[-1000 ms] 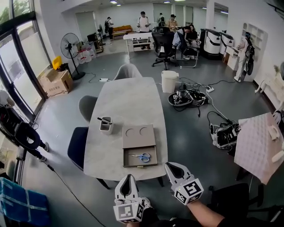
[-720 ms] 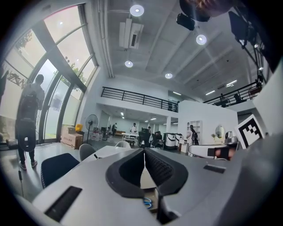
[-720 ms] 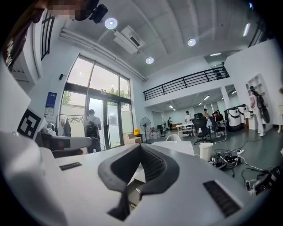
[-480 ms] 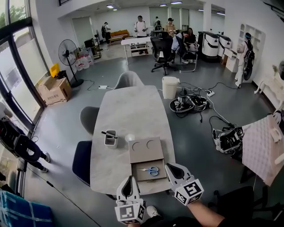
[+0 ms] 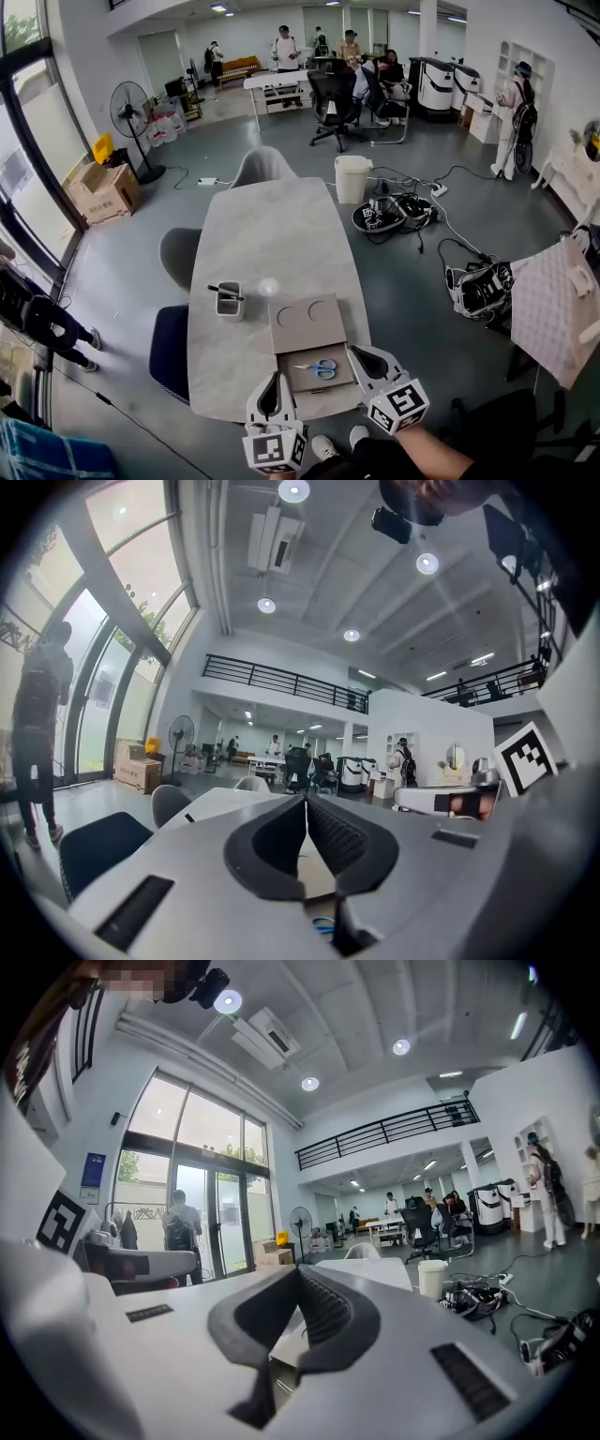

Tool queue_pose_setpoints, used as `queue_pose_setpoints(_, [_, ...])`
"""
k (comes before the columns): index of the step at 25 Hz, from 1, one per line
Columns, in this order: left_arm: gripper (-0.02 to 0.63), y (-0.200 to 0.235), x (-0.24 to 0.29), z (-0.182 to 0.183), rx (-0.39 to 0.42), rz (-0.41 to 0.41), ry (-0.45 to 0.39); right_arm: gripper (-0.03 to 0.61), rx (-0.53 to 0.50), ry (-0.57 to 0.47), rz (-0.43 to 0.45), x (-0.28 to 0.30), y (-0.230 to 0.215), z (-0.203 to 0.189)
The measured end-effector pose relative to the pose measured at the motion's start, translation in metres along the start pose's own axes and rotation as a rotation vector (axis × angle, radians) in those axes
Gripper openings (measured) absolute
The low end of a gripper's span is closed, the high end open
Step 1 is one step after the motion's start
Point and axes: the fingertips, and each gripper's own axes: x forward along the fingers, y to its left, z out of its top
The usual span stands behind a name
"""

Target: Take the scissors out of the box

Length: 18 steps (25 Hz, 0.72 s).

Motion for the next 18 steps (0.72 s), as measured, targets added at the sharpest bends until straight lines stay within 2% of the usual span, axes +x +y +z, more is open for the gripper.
queue_pose_setpoints(11, [0.017, -0.005, 0.028, -0.003, -0.008, 0.054, 0.03, -0.003, -0.03, 0.058, 0.079, 0.031, -0.028, 0.0])
queue_pose_setpoints(18, [0.017, -0.003, 0.034, -0.028, -0.033, 0.075, 0.061, -0.003, -0.079, 0.135, 0.133, 0.04, -0.031, -0.032])
